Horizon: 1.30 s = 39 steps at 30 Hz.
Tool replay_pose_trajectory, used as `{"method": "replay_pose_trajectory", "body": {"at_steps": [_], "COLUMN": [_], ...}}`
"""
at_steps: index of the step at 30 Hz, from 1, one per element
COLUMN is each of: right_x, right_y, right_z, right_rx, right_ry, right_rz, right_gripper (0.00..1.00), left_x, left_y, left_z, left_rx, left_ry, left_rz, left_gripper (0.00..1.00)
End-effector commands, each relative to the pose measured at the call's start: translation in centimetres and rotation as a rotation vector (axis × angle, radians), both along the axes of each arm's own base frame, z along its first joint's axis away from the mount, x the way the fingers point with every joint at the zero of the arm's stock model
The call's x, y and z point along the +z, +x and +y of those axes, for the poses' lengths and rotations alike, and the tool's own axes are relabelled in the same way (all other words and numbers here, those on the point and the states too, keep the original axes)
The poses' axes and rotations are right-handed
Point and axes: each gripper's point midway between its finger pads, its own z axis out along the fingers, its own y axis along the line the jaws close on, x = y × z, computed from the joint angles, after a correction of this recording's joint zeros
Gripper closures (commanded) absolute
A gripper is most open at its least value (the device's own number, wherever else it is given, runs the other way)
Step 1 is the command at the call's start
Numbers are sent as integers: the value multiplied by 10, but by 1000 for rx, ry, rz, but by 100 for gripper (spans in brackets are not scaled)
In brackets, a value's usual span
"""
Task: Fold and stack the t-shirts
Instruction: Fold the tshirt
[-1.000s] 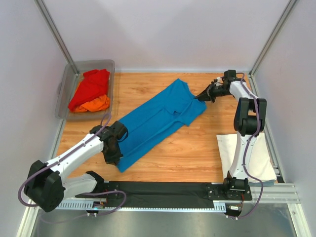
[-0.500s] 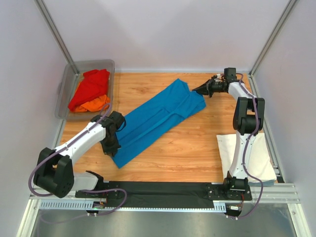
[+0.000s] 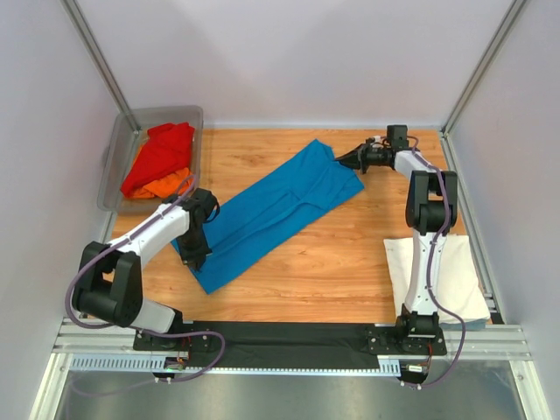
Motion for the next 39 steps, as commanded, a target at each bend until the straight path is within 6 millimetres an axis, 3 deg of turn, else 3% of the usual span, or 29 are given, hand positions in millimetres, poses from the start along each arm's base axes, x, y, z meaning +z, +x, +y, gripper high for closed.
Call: {"method": "replay_pose_trajectory", "body": {"at_steps": [1,11,26,31,32,33,35,36,39], "right_x": [17,21,8,0,1,-1,-6,-5,3], "right_y": [13,30,38,40,42,44,48,51,62], "right_z": [5,5,6,9,9,10,9,9,3], "right_rx": [13,-22,-26,-17,-18,-22,-28,-36,-43], "right_ry": [43,77,91,86,85,79,66,53,-18], "right_rz": [-50,-57,-37,-45,-54,-55,-67,-72,-124], "right_gripper": [100,100,100,96,95,92,87,82,74], "left_x": [4,-6,-13,-6,-3,-1,5,8,26], "left_y": [16,24,39,48,49,51,53,54,53], "left_z": [4,6,16,27,29,29,31,31,29], "left_rx": [-22,-26,-10,7,7,7,12,11,18], "left_ry": [14,22,49,91,93,95,102,101,81], "left_rz": [-26,9,19,-8,-17,-25,-27,-31,-64], "left_gripper": [100,100,100,100,84,75,66,56,44]}}
